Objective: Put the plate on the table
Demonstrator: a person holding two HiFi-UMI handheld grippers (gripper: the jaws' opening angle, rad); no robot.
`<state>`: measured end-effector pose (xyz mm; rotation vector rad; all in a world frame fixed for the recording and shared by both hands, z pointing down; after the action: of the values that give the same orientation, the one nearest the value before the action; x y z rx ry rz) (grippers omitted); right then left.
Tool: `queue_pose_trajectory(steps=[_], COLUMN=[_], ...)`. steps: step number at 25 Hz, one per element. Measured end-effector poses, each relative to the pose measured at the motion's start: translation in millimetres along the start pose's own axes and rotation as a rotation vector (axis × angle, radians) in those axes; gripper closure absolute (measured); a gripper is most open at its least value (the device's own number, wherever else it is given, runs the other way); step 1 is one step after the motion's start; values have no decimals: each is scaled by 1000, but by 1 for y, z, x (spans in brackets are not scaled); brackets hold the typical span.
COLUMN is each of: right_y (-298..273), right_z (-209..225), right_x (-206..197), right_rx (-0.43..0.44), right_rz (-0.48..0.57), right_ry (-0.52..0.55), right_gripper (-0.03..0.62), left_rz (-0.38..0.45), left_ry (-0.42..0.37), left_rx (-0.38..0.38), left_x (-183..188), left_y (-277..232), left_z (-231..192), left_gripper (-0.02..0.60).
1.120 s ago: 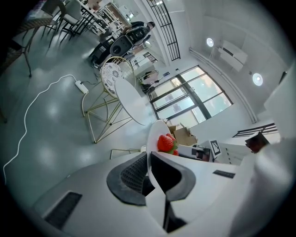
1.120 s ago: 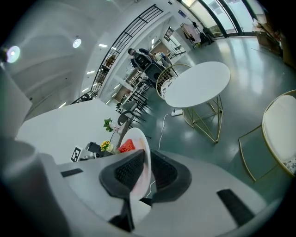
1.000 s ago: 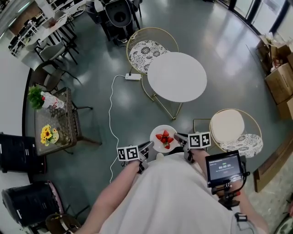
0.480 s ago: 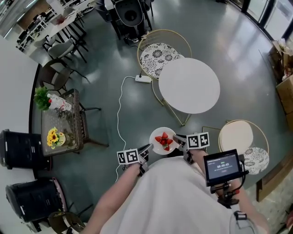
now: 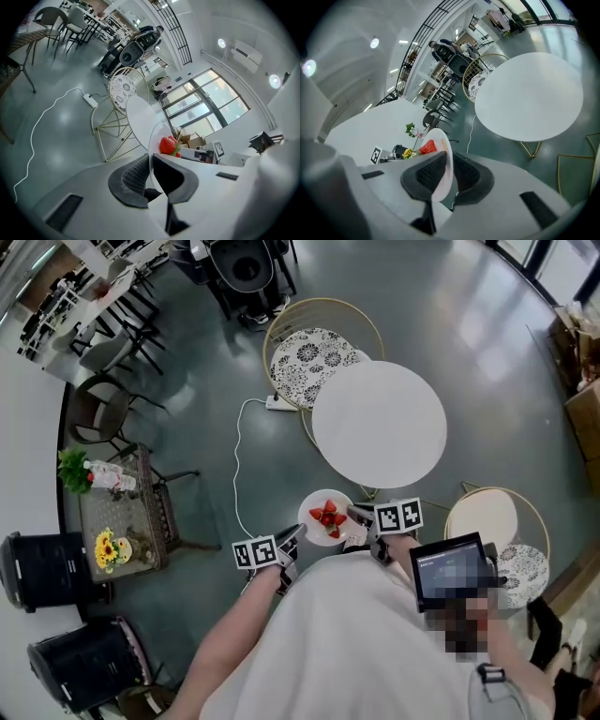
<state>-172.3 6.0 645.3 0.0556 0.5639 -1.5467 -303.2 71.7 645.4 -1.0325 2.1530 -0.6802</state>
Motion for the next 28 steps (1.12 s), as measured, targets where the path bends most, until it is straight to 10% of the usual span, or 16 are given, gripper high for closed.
queue_pose_trajectory(steps=[7,28], right_y=[29,54], right_z=[52,63], right_x=[90,116], right_rx=[-12,-140], right_rz=[29,219], right_ry=[0,-122], right_gripper=[562,562], left_rz=[-9,-218], left_ry=[-26,-182], left_rx=[-14,-94], left_x=[70,119], left_y=[-76,-120], left_z=[41,68], left_gripper=[569,569])
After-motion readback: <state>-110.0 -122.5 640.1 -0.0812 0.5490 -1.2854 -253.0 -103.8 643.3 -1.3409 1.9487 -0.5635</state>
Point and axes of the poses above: the fingertips, and each gripper's own axes: y backward along the fingers, z to its right, x out of its top, the point moved 1 cm from there along y, backward along the fingers, and after that the axes turned 14 degrees about x, right-handed, at the moved point
